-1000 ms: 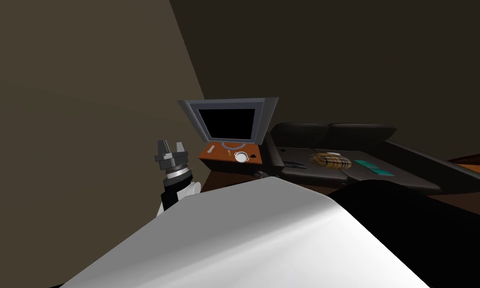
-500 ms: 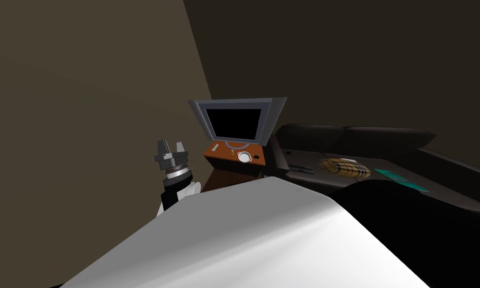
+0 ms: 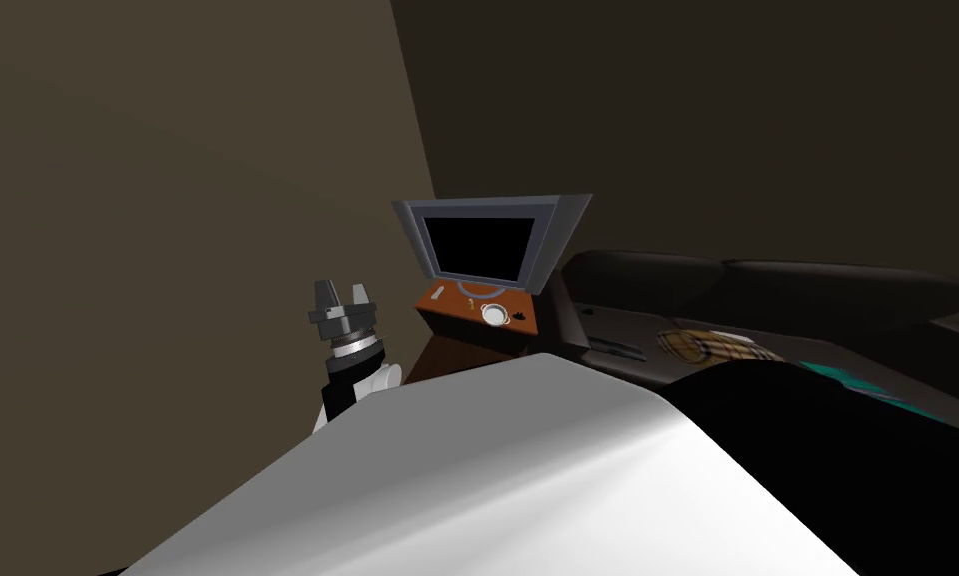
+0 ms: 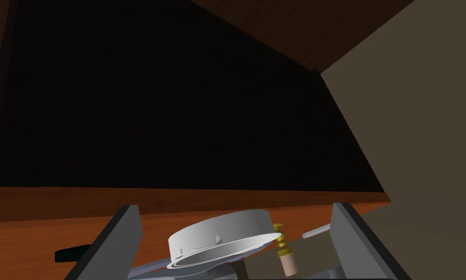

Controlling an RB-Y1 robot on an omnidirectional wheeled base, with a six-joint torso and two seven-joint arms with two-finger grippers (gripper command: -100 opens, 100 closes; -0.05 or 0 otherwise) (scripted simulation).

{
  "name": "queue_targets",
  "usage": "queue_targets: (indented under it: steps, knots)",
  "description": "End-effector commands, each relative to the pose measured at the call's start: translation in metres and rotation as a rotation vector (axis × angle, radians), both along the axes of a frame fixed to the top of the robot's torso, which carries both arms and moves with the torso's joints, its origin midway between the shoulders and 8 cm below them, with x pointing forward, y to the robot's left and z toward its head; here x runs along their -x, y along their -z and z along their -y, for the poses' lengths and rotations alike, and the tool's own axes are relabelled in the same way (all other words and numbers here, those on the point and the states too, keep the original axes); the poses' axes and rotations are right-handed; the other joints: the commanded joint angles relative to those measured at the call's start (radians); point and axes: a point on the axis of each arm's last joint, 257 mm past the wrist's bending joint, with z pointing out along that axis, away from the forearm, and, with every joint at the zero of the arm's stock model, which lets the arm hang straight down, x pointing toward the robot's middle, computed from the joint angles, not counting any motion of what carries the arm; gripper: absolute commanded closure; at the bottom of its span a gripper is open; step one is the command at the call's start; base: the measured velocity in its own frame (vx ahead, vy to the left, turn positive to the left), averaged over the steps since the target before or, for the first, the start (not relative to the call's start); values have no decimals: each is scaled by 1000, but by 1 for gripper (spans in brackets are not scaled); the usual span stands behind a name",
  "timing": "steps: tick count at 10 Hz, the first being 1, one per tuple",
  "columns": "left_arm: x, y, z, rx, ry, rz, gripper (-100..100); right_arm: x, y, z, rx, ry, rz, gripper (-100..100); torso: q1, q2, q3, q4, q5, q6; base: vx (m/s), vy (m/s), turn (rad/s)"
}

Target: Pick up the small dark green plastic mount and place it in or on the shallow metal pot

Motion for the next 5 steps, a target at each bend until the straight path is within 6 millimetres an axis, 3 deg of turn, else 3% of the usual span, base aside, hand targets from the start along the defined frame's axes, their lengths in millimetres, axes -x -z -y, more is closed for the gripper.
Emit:
queue_targets:
  steps: [1,2,4,5]
  knots:
    - [0,0,0,0,0,0,0,22,13,33,89,-28,-58,-100,0,0,0,0,0,0,21,28,312]
    - [0,0,0,0,0,0,0,22,14,34,91,-27,-60,-100,0,-1,0,0,0,-1,20,20,129]
    - [0,0,0,0,0,0,0,37,20,58,151,-55,-96,-100,1,-1,-1,0,0,-1,29,33,190]
    - [0,0,0,0,0,0,0,50,26,82,209,-80,-131,-100,1,-1,-1,0,0,0,40,27,288]
